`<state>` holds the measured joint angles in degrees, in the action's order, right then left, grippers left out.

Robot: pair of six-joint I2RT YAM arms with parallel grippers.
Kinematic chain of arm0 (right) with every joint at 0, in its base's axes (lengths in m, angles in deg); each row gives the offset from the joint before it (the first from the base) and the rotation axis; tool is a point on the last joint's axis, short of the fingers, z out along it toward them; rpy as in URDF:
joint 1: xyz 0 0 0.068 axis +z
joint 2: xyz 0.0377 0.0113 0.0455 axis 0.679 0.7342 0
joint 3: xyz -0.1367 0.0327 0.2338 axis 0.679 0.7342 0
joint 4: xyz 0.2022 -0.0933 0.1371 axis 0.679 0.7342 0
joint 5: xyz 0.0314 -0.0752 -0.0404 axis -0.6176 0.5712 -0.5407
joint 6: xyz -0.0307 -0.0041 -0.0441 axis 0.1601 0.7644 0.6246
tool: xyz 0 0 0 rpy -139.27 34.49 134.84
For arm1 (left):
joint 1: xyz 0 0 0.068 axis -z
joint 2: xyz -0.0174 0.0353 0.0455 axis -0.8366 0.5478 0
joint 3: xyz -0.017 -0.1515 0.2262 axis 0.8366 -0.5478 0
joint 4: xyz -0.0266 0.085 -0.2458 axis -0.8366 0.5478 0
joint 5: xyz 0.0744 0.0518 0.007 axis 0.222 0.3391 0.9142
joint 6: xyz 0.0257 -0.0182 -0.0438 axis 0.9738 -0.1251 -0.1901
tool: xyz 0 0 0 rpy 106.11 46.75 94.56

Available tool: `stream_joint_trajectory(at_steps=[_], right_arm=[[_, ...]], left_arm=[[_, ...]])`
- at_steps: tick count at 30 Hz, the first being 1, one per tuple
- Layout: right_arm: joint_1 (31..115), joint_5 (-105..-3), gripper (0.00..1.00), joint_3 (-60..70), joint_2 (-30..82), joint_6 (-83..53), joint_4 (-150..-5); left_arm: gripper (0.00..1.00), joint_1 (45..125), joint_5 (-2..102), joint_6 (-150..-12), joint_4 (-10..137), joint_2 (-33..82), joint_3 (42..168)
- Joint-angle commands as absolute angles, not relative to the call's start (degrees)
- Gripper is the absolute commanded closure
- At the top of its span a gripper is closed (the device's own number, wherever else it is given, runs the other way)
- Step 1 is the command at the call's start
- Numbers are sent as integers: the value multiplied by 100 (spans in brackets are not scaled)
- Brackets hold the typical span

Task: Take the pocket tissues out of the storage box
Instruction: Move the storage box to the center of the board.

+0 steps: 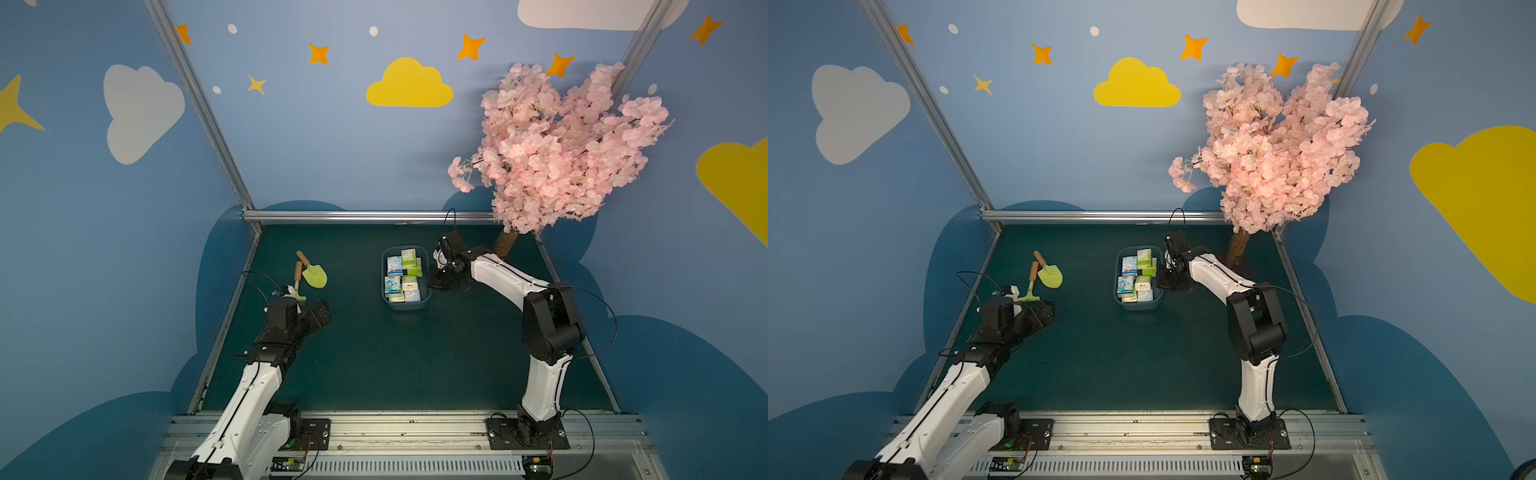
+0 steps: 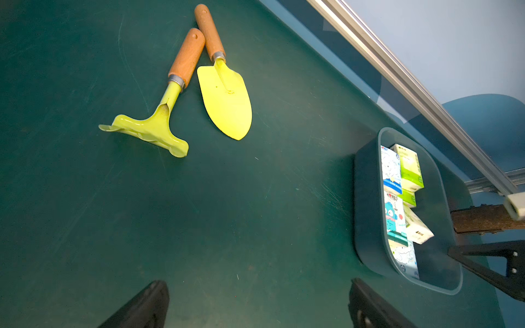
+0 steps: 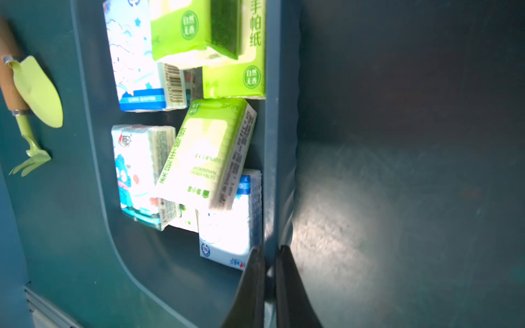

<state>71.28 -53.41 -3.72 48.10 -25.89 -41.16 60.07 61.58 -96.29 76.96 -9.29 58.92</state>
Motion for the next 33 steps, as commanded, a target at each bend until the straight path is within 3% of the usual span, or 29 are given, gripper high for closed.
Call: stream_joint_trajectory(at_steps=[1,14,17,23,33], right_arm=[[7351,-5352,96,-90,4454,-2903,-4386],[7774,-5279,93,412,4354,-3091,-4537],[7783,-5278,88,458,4299,-3091,-4539],[7762,-5134,66,546,3999,-2989,-4475],[7604,-4705,50,725,3192,-2662,-3953]], left_arm=[[0,6012,6064,-9595,7700,-945,5879],[0,6217,5908,-9874,8118,-926,6434],[0,6412,6018,-9932,8330,-833,6681],[0,6918,6373,-9988,8898,-360,7421],[0,7927,6902,-9954,9524,960,8863]])
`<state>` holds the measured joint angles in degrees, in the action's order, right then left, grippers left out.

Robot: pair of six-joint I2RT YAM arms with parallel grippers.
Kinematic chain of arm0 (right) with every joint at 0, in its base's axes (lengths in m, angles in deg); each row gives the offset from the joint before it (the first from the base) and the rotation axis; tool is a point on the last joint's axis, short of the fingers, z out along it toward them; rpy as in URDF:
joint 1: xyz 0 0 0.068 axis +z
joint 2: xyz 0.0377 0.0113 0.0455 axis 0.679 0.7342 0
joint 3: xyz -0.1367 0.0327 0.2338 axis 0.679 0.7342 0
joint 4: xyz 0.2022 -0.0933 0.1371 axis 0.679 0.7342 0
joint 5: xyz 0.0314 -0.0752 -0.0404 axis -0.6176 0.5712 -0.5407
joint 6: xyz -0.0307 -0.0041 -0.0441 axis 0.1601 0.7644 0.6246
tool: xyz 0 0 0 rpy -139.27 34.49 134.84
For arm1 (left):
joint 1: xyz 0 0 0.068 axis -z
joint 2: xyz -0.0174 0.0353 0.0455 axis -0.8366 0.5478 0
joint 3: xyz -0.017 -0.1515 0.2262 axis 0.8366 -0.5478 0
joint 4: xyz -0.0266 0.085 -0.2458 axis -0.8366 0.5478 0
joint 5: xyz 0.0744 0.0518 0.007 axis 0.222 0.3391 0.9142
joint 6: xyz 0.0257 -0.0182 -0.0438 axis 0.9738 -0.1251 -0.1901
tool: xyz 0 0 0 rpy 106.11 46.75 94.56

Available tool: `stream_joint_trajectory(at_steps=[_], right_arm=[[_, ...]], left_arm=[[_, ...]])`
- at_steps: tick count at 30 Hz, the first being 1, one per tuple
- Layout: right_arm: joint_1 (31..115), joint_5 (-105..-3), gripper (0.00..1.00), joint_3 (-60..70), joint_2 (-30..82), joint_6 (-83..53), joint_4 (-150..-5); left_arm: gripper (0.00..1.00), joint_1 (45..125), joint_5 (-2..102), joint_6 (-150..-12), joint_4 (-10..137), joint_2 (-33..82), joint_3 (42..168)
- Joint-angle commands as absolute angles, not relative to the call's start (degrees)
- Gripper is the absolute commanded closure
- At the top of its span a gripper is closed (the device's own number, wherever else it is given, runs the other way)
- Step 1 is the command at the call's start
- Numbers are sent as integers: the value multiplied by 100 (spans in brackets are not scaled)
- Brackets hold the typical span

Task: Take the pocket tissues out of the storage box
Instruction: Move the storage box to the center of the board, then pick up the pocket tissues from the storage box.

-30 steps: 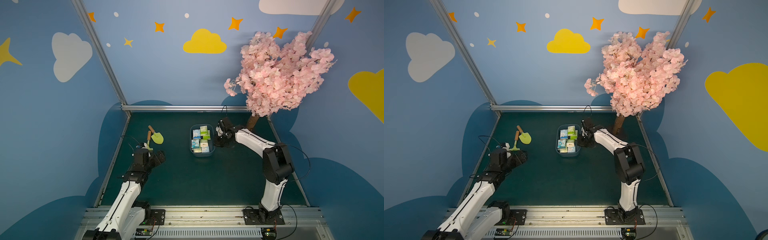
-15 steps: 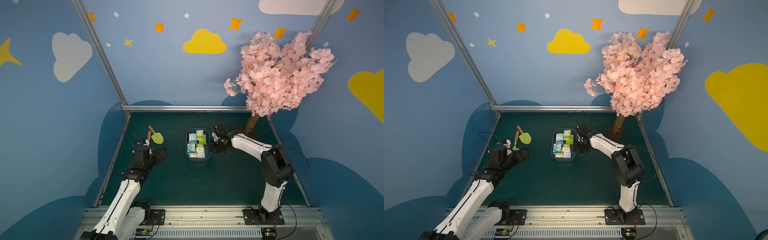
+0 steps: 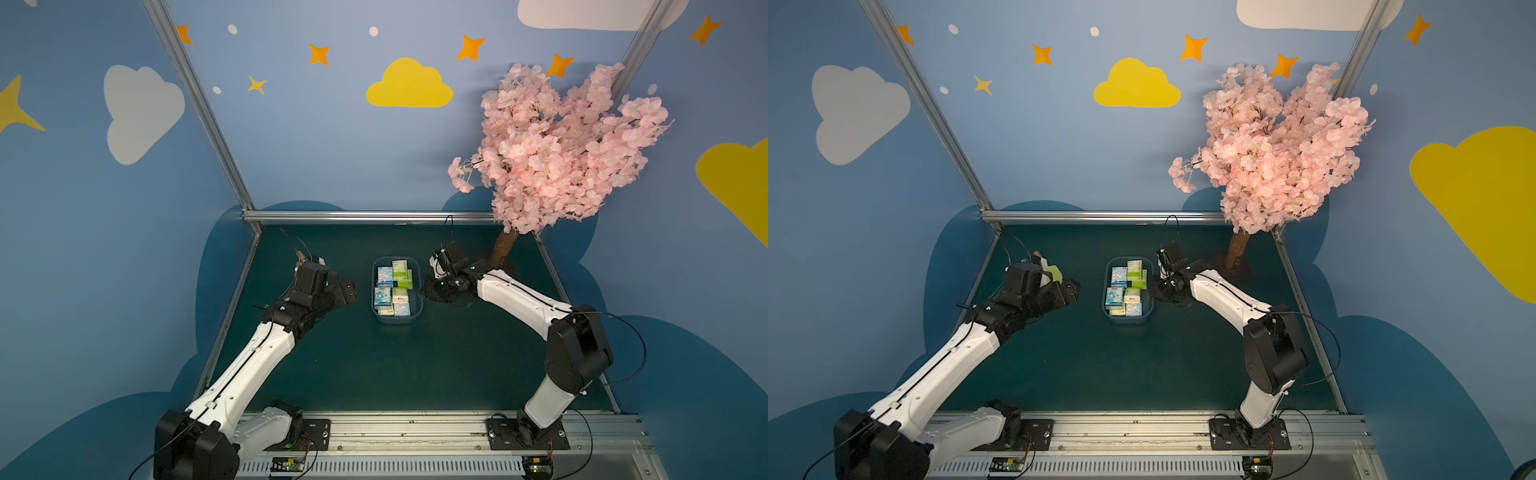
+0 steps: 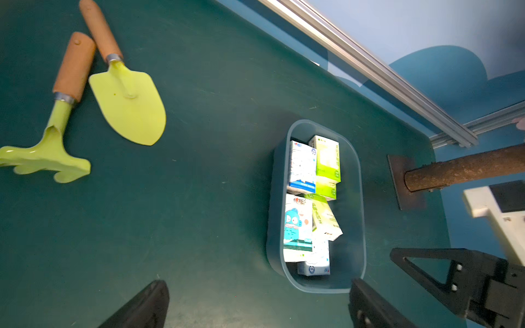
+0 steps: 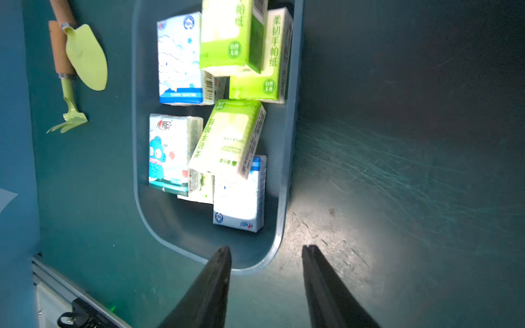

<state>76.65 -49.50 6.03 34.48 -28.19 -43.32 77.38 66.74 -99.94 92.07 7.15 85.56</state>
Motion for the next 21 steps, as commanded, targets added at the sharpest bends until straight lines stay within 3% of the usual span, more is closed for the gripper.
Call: stream_joint_trajectory(at_steps=[1,9,21], right_arm=[[7588,-4650,49,764,3108,-2615,-3893],[7444,-4191,33,1297,2342,-2501,-3551],[6967,-3881,4,2045,1279,-2682,-3404]], left_arm=[[0,8037,6939,-9918,9544,1119,9008],[0,8739,7433,-9260,10210,2631,10515],[4,8882,7568,-8860,11665,5101,13071]])
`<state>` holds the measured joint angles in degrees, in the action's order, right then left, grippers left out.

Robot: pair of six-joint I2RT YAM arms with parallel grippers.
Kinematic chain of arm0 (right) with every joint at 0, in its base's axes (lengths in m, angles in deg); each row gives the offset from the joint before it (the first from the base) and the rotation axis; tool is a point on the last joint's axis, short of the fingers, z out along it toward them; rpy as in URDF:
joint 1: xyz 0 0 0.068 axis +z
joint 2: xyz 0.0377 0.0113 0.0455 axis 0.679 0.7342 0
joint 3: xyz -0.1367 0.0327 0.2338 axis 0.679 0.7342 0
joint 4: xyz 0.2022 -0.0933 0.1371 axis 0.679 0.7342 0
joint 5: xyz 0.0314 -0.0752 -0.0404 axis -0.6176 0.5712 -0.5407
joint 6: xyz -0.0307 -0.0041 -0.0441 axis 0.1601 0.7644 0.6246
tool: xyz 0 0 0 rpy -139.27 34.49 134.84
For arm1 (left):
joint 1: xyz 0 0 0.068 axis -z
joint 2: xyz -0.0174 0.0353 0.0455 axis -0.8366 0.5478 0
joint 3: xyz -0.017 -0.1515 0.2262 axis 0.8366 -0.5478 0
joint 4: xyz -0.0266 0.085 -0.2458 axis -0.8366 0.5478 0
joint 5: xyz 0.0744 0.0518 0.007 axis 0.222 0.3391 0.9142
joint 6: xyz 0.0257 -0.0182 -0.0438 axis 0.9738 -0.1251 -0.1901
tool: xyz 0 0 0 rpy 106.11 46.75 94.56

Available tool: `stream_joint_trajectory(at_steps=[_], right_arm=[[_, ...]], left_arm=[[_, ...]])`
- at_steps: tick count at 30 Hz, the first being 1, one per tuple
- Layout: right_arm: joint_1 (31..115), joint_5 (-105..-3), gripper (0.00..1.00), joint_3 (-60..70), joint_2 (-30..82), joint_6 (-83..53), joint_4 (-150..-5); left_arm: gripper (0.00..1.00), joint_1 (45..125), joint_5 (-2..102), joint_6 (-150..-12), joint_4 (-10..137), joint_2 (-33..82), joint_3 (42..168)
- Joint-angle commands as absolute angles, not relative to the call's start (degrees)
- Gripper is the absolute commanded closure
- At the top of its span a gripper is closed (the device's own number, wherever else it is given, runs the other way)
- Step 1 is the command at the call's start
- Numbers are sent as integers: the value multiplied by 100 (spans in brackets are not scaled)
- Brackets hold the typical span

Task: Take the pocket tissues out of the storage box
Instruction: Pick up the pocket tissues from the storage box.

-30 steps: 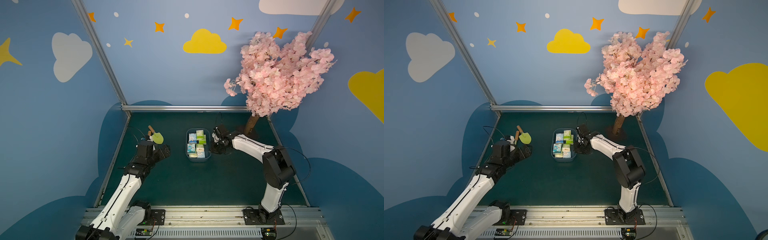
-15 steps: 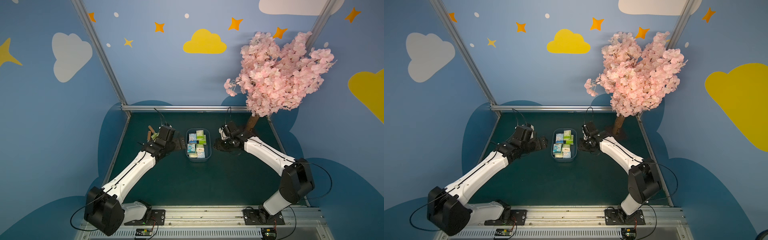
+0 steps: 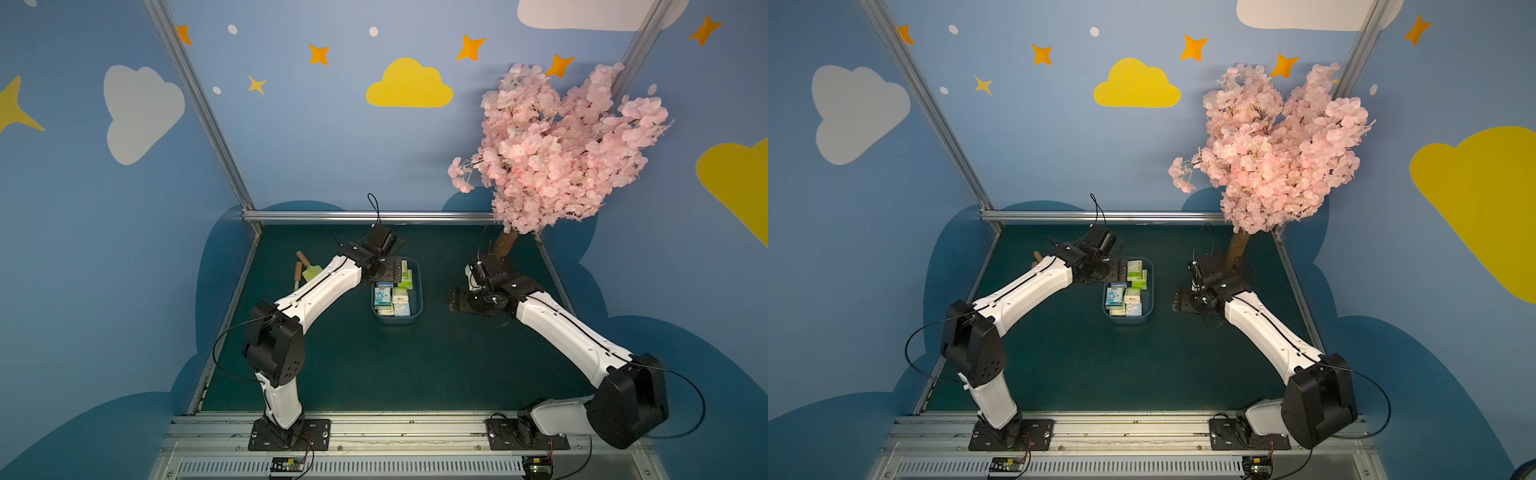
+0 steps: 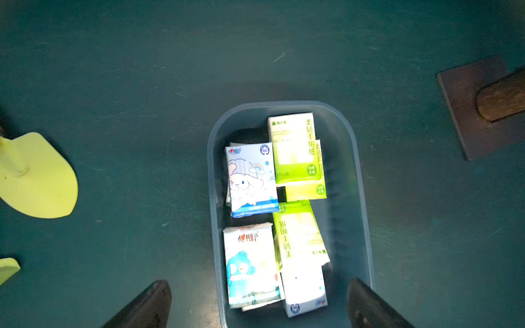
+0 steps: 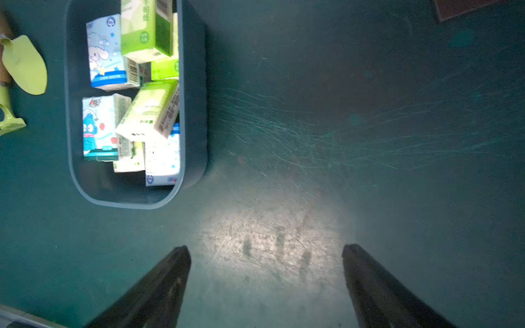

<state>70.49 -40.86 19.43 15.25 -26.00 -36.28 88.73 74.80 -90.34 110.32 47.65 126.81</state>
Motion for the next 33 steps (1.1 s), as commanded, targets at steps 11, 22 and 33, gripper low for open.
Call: stream_joint_trajectory(at_steps=[11,22,33], right_arm=[[6720,-3324,2,2626,409,-2933,-3405],[6550,-2997,2,3090,-271,-3115,-3515],[6417,-3052,2,3157,-424,-3117,-3520]], left_arm=[[19,8882,7898,-8880,13047,6902,15380],[29,8878,7983,-9133,13310,7640,16074],[32,8814,7737,-9323,13302,7914,16085]])
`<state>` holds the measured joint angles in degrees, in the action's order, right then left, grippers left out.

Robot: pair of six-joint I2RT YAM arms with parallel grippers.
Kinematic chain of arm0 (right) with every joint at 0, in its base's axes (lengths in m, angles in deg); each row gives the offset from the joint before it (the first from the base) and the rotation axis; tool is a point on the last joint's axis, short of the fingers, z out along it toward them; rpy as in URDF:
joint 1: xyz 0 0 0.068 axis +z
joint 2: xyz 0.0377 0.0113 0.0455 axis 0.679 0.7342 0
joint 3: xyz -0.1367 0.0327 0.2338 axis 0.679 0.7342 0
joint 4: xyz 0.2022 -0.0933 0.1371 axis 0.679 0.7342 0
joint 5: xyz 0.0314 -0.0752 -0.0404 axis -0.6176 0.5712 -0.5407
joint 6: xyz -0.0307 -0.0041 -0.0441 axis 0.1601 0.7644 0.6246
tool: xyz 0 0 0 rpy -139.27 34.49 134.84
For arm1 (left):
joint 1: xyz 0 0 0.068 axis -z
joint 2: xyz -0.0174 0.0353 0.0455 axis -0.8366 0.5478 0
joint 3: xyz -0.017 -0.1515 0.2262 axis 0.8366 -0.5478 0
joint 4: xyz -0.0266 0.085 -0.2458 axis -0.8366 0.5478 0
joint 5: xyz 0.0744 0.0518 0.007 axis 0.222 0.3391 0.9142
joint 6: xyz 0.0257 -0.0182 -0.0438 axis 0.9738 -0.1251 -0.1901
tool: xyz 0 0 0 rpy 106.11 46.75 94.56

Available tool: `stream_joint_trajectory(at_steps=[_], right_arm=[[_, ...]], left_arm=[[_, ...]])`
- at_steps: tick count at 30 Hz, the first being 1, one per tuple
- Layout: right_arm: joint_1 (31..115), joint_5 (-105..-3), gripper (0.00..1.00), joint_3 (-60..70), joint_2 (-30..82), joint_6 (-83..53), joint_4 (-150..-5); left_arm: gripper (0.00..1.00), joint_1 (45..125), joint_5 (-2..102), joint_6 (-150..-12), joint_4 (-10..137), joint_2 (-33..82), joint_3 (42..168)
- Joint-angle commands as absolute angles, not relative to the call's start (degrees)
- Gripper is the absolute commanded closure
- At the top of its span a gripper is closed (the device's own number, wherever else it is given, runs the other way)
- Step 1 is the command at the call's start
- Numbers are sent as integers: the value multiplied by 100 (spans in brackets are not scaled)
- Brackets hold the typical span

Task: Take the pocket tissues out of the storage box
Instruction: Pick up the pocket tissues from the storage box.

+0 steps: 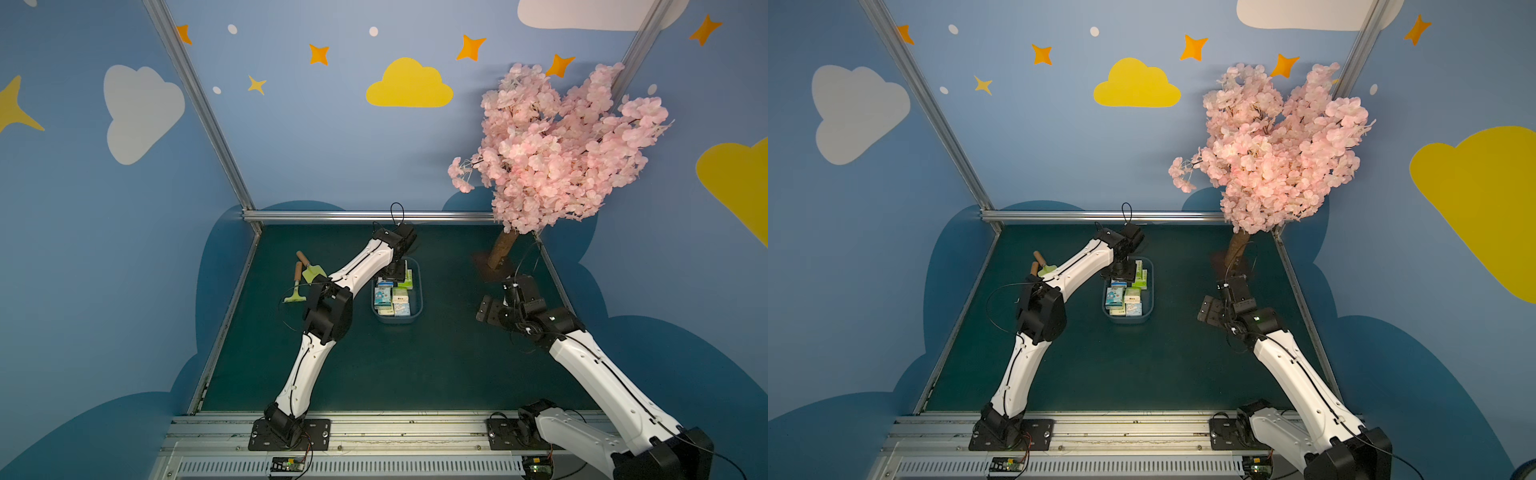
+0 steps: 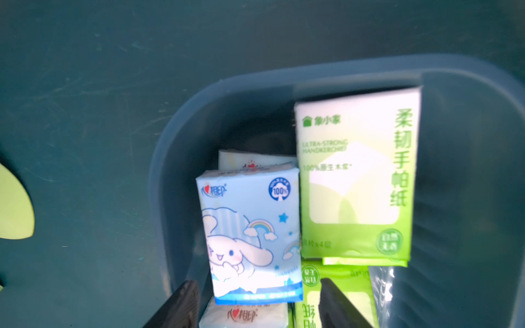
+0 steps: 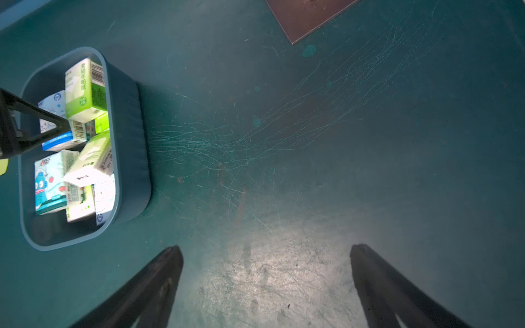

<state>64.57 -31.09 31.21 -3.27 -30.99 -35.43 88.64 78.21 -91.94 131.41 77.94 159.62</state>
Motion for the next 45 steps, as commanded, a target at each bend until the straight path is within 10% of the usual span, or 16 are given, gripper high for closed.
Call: stream_joint_trajectory(at_steps=[1,45], right_arm=[[6404,-3055,2,3157,-424,-3109,-3512],[6245,-3471,2,3091,-94,-3177,-3749]], left_arm=[[32,8807,7736,-9335,13290,7944,16081],[49,8640,7277,-9328,13037,6719,15592]])
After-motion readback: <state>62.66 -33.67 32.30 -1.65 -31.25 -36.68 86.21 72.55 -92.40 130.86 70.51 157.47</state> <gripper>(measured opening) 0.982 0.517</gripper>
